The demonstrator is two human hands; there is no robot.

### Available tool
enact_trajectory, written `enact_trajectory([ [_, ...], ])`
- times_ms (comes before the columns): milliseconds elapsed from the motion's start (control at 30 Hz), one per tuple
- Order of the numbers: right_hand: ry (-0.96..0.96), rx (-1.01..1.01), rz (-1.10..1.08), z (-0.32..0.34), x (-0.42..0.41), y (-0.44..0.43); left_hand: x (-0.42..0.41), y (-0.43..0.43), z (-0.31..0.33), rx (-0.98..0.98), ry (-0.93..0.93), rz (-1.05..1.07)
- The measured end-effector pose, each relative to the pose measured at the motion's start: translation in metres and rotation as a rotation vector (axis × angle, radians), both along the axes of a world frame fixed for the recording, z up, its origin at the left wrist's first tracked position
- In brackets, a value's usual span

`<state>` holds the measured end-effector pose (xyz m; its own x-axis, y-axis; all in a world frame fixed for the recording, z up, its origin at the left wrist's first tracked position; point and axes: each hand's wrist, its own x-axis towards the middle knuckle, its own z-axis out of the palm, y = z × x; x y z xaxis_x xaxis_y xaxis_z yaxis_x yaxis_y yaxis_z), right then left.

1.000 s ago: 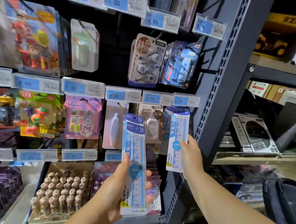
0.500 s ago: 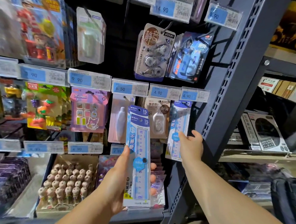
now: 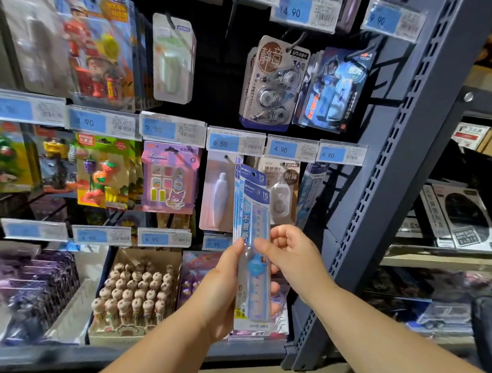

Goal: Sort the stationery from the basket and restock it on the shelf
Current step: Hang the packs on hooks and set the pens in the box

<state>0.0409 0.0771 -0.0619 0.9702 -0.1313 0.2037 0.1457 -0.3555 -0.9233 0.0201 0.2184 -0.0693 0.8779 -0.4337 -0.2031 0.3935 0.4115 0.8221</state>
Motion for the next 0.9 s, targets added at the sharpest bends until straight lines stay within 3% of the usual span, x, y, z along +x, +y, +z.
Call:
enact_trajectory([
  [167, -0.041, -0.046, -0.088, 0.002, -0.009, 0.001, 0.000, 0.000, -0.005, 0.050, -0.092, 0.021],
  [333, 0.008, 0.033, 0.001, 0.001, -0.015, 0.003, -0.001, -0.004, -0.005, -0.035, -0.079, -0.010],
  [533, -0.031, 0.208, -0.127, 0.000, -0.012, -0.007, -0.004, -0.007, -0.011, 0.039, -0.191, -0.103],
  [767, 0.081, 0.195, 0.178, -0.003, -0.022, -0.023, -0.002, -0.007, -0.012, 0.051, -0.207, -0.050],
  [900, -0.078, 0.253, -0.031, 0.003, -0.019, -0.040, 0.001, -0.008, -0.015, 0.006, -0.143, 0.002],
])
